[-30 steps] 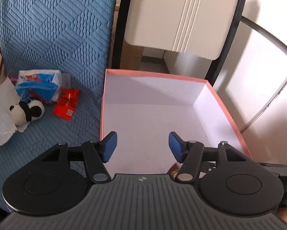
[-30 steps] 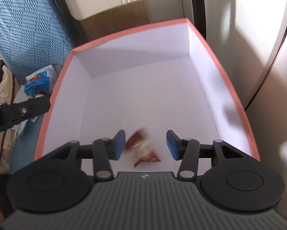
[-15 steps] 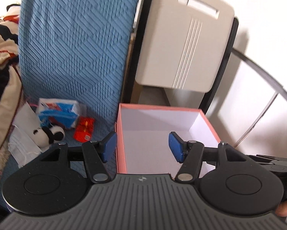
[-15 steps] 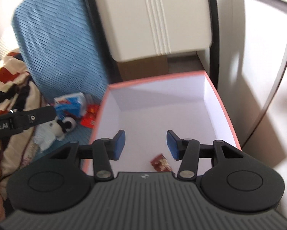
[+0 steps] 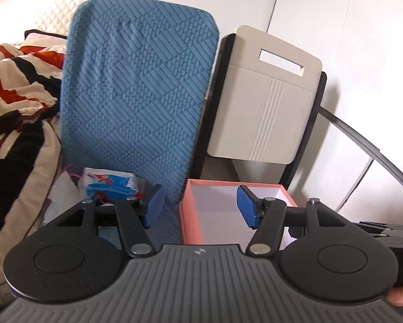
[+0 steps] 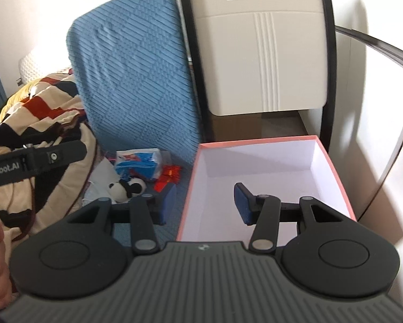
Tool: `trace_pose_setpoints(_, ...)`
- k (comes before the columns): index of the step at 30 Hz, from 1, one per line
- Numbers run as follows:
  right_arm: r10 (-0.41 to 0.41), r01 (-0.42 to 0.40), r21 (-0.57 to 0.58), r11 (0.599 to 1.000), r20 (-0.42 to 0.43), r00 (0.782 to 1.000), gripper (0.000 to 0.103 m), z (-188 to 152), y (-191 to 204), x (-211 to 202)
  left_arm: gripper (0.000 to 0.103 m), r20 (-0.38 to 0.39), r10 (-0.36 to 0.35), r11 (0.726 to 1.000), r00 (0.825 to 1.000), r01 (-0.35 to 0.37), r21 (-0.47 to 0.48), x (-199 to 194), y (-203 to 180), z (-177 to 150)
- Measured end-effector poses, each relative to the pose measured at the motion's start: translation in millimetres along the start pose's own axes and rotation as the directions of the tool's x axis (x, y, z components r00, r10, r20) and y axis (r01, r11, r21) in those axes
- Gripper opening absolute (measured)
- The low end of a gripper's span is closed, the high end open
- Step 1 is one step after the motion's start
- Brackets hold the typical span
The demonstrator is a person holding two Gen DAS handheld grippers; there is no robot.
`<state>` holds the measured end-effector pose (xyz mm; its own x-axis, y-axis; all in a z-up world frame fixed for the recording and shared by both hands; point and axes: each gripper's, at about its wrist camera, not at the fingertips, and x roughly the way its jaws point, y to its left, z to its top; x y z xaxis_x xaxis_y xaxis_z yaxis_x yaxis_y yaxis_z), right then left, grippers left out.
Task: Organize soft objects
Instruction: 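Withdraw both tools from the box back toward the cushion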
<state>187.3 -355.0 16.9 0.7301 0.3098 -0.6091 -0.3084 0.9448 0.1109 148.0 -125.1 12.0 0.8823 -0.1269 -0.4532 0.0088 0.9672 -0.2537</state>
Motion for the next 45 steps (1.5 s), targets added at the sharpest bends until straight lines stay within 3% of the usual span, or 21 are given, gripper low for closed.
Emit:
trace_pose_setpoints(6, 0.029, -0.028, -0.047, 0.998, 0.019, 0.999, 0.051, -13.5, 30.5, -4.2, 0.065, 0.023, 0.044, 0.999, 0.999, -0.044, -0.01, -17.8, 26.9, -11.5)
trace_pose_setpoints(16, 0.076, -0.077, -0.083, 0.994, -0.02, 0.997, 0.051, -43.8, 67.7, 19.1, 0.066, 0.053, 0.094, 0.995, 0.994, -0.093, -0.028, -26.4, 72.6, -33.2)
trace_pose_setpoints(37, 0.12, -0.134, -0.128, 0.983, -0.115, 0.986, 0.051, -102.3, 92.2, 69.1, 0.066, -0.05, 0.205, 0.978, 0.978, -0.206, -0.026, -10.2, 122.5, -90.7)
trace_pose_setpoints(45, 0.13, -0.143, -0.113, 0.983, -0.115, 0.985, 0.051, -102.1, 100.5, 83.9, 0.072, -0.076, 0.241, 0.968, 0.967, -0.246, -0.058, 4.6, 140.8, -102.6)
